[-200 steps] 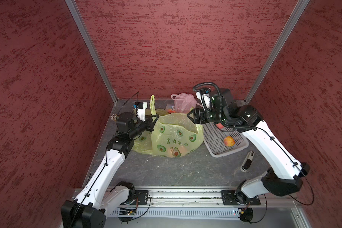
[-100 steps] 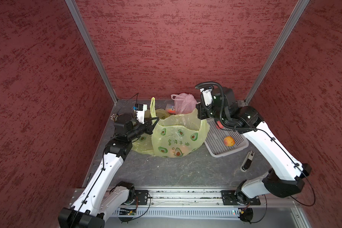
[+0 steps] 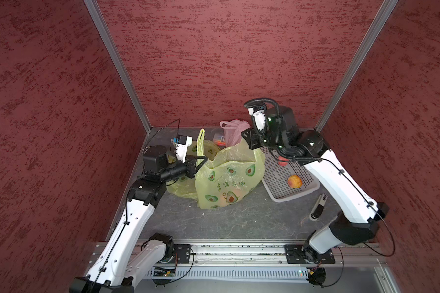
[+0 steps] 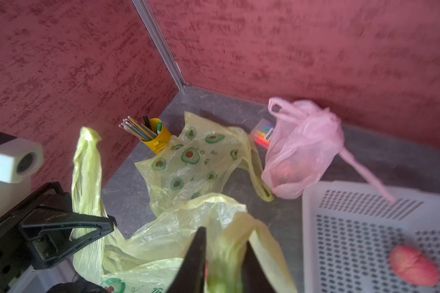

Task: Place the peach into a plastic bag & tie a knot
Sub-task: Cross the plastic bag at the center of the board.

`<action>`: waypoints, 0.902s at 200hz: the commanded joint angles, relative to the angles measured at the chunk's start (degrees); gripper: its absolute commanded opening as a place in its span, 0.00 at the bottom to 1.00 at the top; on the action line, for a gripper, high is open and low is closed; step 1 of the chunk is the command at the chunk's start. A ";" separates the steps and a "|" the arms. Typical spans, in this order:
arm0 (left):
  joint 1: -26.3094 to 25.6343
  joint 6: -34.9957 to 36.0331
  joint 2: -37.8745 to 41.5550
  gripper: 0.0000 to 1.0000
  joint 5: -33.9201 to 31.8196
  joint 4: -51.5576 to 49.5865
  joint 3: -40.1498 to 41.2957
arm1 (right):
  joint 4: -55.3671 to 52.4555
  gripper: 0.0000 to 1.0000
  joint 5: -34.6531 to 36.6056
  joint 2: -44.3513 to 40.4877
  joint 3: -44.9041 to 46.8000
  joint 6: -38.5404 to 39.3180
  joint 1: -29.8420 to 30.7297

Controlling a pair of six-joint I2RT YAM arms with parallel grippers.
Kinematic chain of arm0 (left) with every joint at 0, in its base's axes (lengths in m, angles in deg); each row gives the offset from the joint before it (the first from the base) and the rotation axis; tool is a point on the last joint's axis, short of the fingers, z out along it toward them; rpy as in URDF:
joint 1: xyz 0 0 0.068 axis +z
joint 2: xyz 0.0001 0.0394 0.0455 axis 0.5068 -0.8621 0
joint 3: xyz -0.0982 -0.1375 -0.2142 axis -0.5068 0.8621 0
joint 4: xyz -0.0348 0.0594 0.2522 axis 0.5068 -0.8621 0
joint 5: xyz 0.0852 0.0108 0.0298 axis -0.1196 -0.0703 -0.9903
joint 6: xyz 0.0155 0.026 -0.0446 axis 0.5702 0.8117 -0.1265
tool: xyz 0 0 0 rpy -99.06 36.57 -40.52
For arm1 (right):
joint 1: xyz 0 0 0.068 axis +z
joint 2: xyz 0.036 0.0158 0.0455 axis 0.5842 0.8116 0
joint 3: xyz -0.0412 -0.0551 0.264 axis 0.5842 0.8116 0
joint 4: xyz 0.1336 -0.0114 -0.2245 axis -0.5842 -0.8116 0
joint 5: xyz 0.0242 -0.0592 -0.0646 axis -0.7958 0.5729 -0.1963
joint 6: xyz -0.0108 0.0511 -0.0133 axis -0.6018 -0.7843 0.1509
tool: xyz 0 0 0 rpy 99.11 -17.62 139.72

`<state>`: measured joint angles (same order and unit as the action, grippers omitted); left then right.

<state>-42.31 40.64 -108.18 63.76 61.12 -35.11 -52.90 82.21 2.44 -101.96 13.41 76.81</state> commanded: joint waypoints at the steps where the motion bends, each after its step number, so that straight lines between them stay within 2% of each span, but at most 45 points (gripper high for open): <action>1: 0.99 -1.53 -3.71 0.00 0.15 -0.37 -1.77 | -1.45 0.45 -1.24 0.23 2.47 -1.75 0.05; 29: 3.16 -3.52 -7.57 0.00 -1.34 1.98 -2.75 | -2.04 0.59 -0.82 0.01 -0.24 -1.83 -0.10; 64: 4.47 -4.03 -8.98 0.00 -0.67 4.16 -3.26 | -6.34 0.65 2.54 -0.18 -3.86 -1.76 -0.28; 98: 4.69 -3.86 -8.98 0.00 0.28 4.37 -3.41 | -7.50 0.76 4.73 -0.09 -5.97 -1.18 -0.30; 145: 4.69 -3.41 -8.21 0.00 0.93 3.75 -3.36 | -7.62 0.80 2.91 3.81 -11.23 0.65 -0.36; 180: 4.67 -3.28 -8.11 0.00 1.35 3.73 -3.14 | -9.24 0.77 3.59 7.27 -15.68 1.18 -0.40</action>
<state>-37.85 36.70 -117.49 64.02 64.27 -37.34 -60.33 84.63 7.73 -115.16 13.76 76.72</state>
